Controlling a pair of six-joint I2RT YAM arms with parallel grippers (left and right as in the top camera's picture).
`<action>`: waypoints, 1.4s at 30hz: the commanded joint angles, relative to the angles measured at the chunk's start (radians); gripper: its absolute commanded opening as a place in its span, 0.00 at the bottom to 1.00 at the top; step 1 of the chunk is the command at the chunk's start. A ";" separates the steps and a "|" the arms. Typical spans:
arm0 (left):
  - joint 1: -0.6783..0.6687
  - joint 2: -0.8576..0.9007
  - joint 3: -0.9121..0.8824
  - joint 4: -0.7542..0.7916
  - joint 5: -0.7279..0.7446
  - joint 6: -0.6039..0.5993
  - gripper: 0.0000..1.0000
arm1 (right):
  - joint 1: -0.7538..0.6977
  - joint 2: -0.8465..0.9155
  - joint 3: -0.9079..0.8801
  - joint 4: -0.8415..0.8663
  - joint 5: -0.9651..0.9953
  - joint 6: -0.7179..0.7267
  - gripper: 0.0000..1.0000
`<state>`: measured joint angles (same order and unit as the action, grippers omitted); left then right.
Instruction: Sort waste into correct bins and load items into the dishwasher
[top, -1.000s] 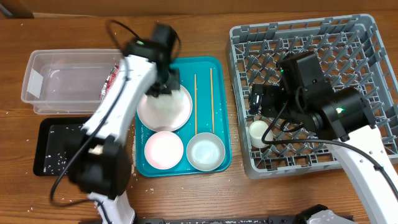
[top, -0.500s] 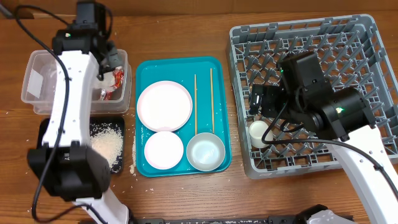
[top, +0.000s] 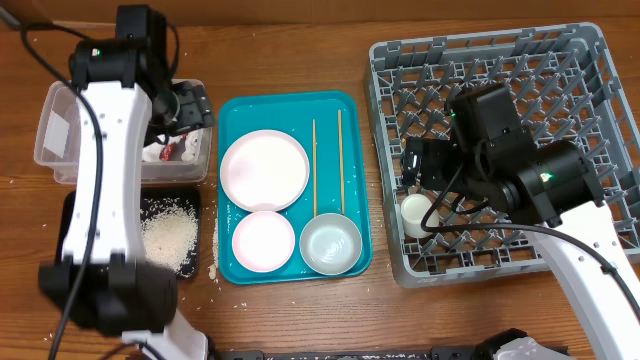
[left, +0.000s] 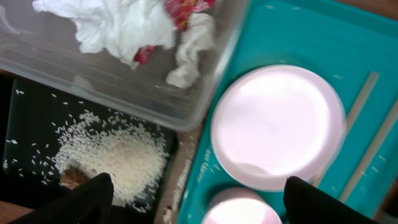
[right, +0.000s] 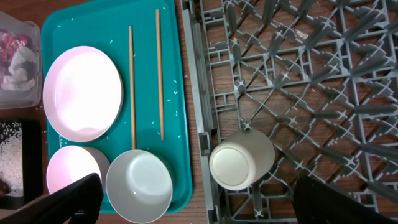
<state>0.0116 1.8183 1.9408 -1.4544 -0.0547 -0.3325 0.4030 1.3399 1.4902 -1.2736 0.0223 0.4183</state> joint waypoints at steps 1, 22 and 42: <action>-0.094 -0.112 0.034 -0.042 0.047 -0.010 0.90 | 0.002 -0.002 0.014 0.003 -0.002 0.000 1.00; -0.563 -0.670 0.034 -0.235 -0.200 -0.188 1.00 | 0.002 -0.002 0.014 0.004 -0.002 0.000 1.00; -0.195 -1.043 -0.547 0.269 -0.002 0.155 1.00 | 0.002 -0.002 0.014 0.004 -0.002 0.000 1.00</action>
<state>-0.3134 0.8951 1.6131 -1.3266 -0.2581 -0.3546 0.4030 1.3399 1.4902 -1.2755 0.0223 0.4179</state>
